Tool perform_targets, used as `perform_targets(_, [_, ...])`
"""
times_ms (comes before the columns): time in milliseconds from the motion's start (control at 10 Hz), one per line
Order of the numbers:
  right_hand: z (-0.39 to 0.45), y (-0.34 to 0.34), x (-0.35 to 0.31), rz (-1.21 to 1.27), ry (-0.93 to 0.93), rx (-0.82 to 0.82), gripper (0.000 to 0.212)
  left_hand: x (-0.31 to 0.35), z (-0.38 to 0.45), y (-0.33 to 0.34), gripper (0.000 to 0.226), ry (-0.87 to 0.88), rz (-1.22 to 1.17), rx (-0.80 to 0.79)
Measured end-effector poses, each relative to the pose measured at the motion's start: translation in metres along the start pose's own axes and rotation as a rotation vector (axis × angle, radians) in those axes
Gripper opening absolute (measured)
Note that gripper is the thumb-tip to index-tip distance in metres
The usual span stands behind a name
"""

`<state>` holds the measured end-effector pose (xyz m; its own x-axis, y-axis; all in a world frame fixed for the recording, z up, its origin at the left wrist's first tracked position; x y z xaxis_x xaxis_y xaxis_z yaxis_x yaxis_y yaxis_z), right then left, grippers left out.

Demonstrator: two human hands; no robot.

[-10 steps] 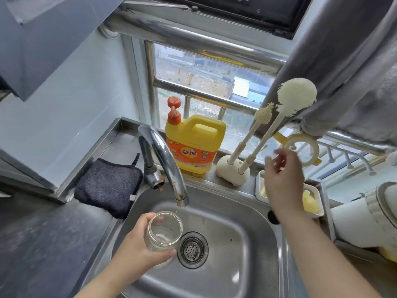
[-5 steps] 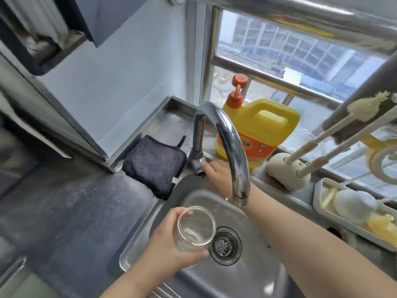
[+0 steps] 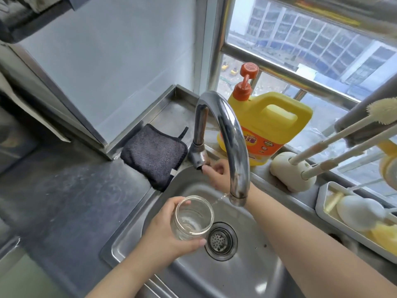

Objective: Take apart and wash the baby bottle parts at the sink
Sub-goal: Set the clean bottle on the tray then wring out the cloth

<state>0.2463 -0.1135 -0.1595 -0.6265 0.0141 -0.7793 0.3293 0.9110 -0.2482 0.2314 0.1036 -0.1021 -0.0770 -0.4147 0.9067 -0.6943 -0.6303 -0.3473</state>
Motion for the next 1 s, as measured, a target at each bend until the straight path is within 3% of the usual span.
perform_targets(100, [0.009,0.008,-0.006,0.257,0.321,-0.117,0.038,0.001,0.002,0.0,0.083,-0.004,-0.001,0.012])
perform_targets(200, [0.011,0.011,-0.006,0.273,0.358,-0.159,0.044,0.0,0.002,-0.002,0.083,0.003,0.005,0.019])
perform_targets(800, [0.009,0.006,-0.018,0.295,0.378,-0.121,0.048,-0.003,-0.003,-0.008,0.077,0.024,0.005,0.02])
perform_targets(1000, [-0.002,0.004,-0.026,0.134,0.314,-0.135,0.043,0.0,-0.003,-0.006,0.078,0.048,0.015,-0.003])
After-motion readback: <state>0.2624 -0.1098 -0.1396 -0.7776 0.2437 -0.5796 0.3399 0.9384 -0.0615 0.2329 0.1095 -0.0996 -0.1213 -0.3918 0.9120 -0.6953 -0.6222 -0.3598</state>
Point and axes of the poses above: each hand's wrist, its own z-axis towards the middle knuckle, its own y-axis out of the palm, x = y × z, the point moved 1 cm from there along z, towards the middle knuckle, and after that the axes turned 6 degrees about y, right-handed, at the moved point
